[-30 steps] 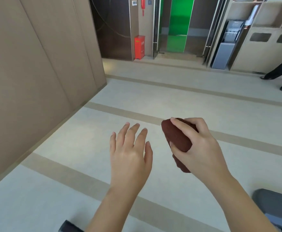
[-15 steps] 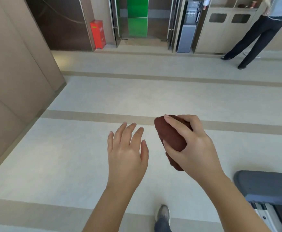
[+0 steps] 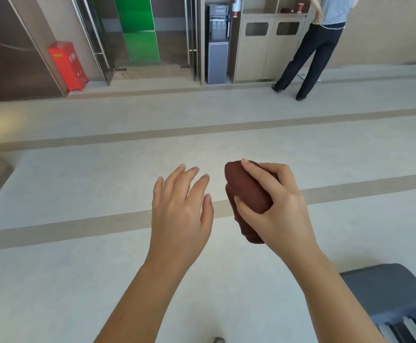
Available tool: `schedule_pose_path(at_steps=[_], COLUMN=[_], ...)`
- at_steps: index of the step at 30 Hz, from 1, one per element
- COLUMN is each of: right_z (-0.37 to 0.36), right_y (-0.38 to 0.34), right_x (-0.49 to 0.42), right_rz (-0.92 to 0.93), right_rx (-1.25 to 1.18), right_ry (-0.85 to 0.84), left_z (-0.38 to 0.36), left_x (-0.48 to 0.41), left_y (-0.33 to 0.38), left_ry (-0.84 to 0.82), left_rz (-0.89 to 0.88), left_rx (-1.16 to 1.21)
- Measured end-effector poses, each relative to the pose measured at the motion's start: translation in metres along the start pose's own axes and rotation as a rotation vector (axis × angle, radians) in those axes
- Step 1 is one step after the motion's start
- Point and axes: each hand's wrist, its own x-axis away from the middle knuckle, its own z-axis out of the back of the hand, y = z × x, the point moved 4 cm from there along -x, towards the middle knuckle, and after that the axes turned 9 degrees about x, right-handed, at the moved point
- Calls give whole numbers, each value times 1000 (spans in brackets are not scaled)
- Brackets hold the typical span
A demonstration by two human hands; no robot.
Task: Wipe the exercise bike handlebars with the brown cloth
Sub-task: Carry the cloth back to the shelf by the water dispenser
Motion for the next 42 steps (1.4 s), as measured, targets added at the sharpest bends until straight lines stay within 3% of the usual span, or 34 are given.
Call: schedule_pose_path(at_steps=[10, 23, 29, 42], right_z=[-105, -278, -305, -343], right_y=[67, 74, 145, 321], right_x=[-171, -496, -605, -915], right_rz=[-122, -76, -183, -197], right_rx=[-68, -108, -99, -79], right_ry=[-46, -84, 9, 119], left_z=[-103, -172, -252, -461], left_x=[-152, -442, -552, -866], left_y=[-110, -318, -356, -380], left_ry=[-73, -28, -148, -123], left_rz=[34, 66, -9, -136], left_rx=[29, 40, 63, 149])
